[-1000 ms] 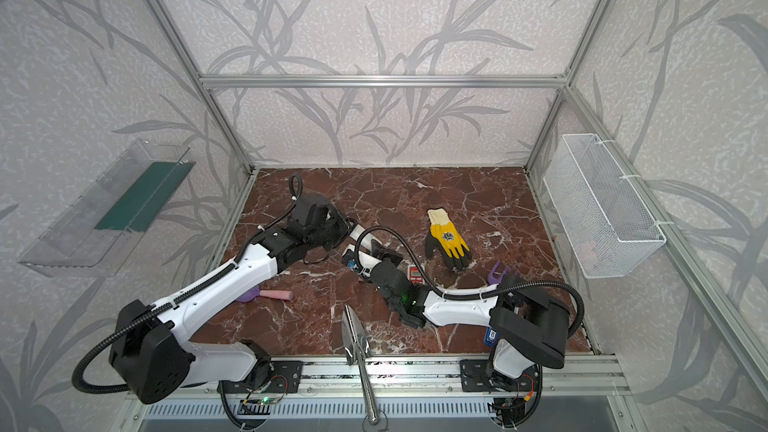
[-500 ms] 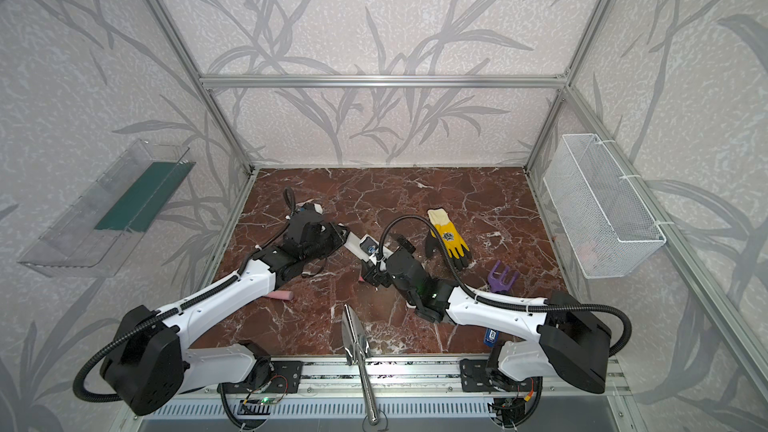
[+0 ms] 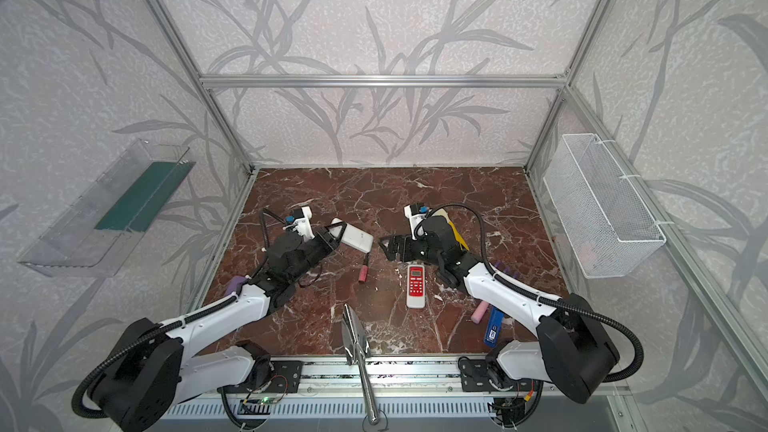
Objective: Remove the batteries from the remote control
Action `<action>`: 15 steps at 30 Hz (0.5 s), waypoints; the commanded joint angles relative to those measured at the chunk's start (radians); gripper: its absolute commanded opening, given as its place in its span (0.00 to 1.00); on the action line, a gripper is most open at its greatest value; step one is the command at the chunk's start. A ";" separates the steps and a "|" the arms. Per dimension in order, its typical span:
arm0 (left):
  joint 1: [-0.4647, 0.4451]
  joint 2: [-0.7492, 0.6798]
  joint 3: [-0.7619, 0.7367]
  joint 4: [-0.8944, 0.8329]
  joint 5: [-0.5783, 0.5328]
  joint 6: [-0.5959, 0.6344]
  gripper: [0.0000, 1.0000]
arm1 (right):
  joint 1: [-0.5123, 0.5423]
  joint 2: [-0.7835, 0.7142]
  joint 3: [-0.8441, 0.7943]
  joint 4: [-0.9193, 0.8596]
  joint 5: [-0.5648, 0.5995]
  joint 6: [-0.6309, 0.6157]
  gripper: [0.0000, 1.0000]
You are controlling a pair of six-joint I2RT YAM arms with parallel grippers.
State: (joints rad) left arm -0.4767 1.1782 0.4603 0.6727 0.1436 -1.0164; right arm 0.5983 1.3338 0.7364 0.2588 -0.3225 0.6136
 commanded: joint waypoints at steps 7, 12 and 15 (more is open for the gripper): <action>0.000 0.061 -0.014 0.416 0.065 -0.142 0.00 | -0.021 0.112 0.032 0.294 -0.242 0.277 0.79; 0.000 0.106 -0.002 0.466 0.087 -0.185 0.00 | -0.022 0.124 0.040 0.377 -0.253 0.317 0.75; 0.000 0.129 0.001 0.503 0.092 -0.211 0.00 | -0.022 0.125 0.049 0.392 -0.257 0.319 0.74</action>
State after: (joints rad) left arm -0.4767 1.2953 0.4473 1.0538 0.2108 -1.1728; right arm 0.5758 1.4548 0.7433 0.5686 -0.5499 0.9043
